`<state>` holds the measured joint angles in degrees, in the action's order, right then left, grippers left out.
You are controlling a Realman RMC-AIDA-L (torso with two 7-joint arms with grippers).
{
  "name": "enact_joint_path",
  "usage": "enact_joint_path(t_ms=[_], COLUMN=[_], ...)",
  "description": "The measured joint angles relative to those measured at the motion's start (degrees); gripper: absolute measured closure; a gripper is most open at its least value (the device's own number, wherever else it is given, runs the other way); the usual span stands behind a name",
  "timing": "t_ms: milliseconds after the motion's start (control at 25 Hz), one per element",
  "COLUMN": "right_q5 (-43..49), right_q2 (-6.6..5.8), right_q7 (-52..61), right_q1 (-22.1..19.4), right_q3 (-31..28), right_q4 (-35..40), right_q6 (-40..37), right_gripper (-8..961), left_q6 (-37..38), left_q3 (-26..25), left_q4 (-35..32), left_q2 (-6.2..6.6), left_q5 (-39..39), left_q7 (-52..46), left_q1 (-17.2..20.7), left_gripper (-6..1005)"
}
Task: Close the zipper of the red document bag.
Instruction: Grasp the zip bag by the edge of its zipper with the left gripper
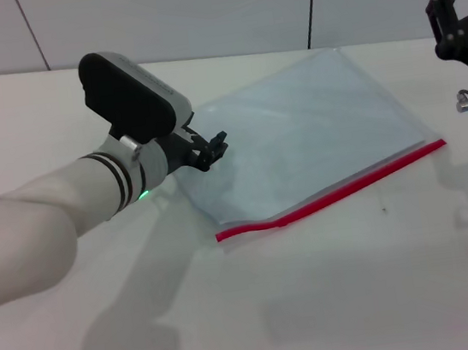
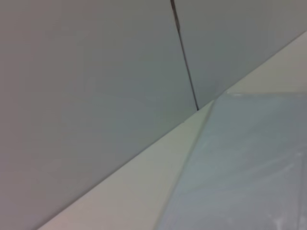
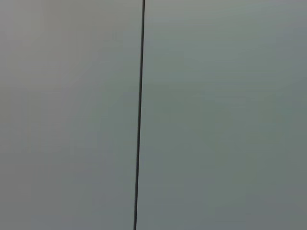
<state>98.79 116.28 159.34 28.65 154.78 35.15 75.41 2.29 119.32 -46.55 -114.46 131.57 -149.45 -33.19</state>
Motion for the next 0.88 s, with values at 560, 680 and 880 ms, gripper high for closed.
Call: enact_joint_path(t_ms=[560, 680, 880], right_q5=[0.0, 0.0, 0.0], right_q2=[-0.09, -0.10, -0.09], right_q7=[0.0, 0.0, 0.0], right_q1=[0.1, 0.1, 0.1], right_q3=[0.0, 0.1, 0.1], right_q4=[0.7, 0.8, 0.8], right_q6=[0.0, 0.0, 0.0], right_gripper=[409, 409, 409], left_q6=[2.5, 2.8, 3.1], left_q3=[0.6, 0.6, 0.6], left_q4=[3.4, 3.6, 3.6], left_q2=[-1.22, -1.38, -1.39], left_q5=[0.0, 0.0, 0.0], left_q7=[0.9, 1.0, 1.2], left_q1=[-3.4, -3.8, -4.2], left_gripper=[383, 383, 383])
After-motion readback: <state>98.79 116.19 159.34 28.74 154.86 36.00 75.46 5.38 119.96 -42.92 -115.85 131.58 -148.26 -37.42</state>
